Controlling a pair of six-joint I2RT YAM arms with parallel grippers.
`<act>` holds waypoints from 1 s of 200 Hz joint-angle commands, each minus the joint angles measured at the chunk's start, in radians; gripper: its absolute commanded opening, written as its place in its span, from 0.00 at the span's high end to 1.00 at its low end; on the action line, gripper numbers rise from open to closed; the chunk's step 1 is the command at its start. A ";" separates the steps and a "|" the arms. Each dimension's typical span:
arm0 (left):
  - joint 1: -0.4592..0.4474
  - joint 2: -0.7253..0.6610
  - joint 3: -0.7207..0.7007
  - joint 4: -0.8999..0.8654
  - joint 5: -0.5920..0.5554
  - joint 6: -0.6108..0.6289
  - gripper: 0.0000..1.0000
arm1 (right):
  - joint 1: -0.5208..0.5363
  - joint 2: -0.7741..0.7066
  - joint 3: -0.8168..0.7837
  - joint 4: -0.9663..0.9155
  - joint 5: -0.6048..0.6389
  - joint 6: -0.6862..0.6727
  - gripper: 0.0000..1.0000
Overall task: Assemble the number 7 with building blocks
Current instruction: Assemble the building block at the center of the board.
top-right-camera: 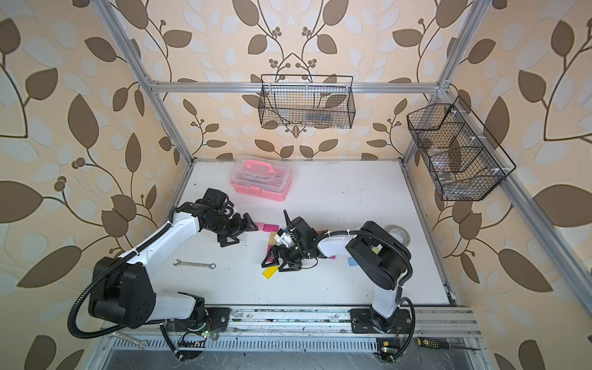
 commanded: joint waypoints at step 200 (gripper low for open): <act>0.008 0.003 0.006 -0.014 0.001 0.017 0.04 | 0.002 0.114 0.078 -0.079 0.030 -0.026 0.00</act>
